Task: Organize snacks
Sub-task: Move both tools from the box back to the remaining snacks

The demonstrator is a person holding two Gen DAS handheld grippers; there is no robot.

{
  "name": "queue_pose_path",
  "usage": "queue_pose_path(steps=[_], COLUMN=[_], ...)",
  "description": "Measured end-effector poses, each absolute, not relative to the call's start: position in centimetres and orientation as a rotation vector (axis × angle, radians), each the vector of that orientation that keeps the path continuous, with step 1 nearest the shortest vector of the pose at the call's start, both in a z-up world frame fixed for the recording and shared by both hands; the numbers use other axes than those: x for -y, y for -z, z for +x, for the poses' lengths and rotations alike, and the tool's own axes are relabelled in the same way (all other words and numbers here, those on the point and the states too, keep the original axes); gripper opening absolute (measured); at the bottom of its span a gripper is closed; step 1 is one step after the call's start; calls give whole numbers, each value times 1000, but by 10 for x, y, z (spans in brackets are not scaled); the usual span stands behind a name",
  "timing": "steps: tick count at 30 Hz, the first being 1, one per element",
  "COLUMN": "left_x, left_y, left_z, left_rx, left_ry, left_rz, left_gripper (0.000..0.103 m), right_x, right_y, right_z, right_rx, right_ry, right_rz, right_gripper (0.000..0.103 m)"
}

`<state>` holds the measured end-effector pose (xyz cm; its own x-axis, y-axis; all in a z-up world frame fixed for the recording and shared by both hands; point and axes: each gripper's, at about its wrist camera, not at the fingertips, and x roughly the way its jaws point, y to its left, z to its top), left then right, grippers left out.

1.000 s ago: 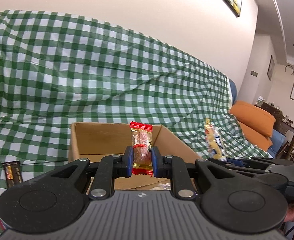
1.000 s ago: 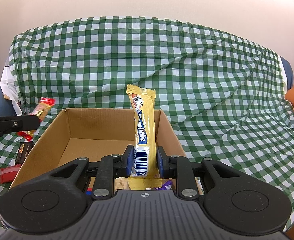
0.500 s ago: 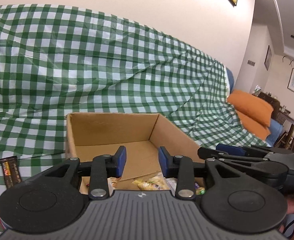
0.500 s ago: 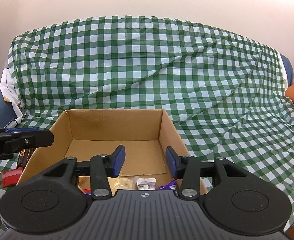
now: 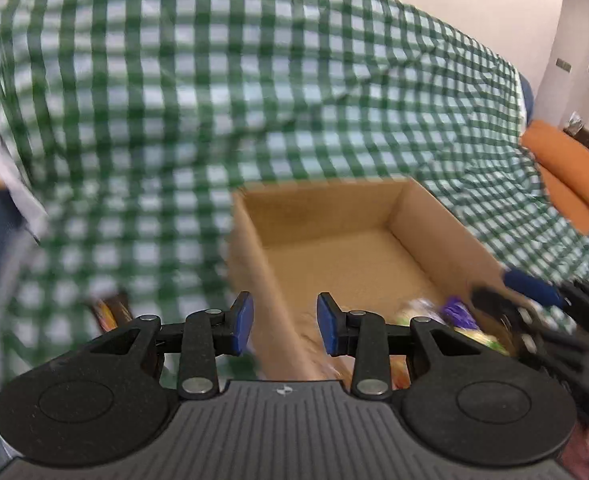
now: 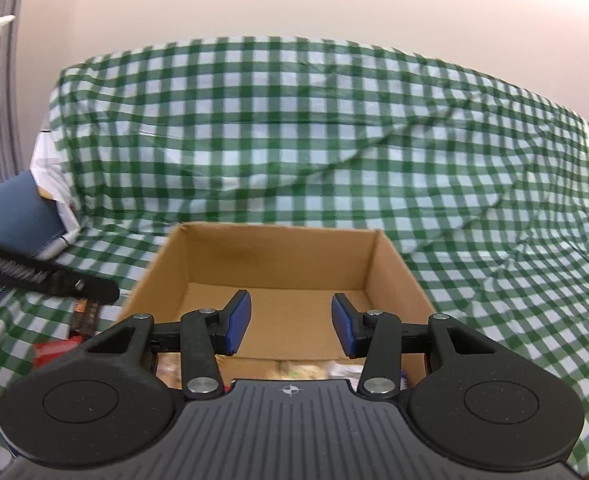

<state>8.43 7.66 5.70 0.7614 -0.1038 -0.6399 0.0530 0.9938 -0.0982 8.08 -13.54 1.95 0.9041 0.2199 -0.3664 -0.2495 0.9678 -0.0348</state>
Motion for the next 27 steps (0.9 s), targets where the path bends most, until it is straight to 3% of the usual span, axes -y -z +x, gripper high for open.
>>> queue_pose_path(steps=[8, 10, 14, 27], left_x=[-140, -153, -179, -252], left_y=[-22, -5, -9, -25], left_z=[99, 104, 100, 100], left_rx=[-651, -777, -772, -723], left_ry=[-31, -72, -80, -170], left_rz=[-139, -177, -310, -463], left_gripper=[39, 27, 26, 26], right_x=[110, 103, 86, -6], right_y=[-16, -14, -11, -20], right_z=[81, 79, 74, 68], right_rx=[-373, -374, -345, -361], right_ry=[-286, -299, -351, -502], right_rz=[-99, -113, -183, -196], right_gripper=[40, 35, 18, 17])
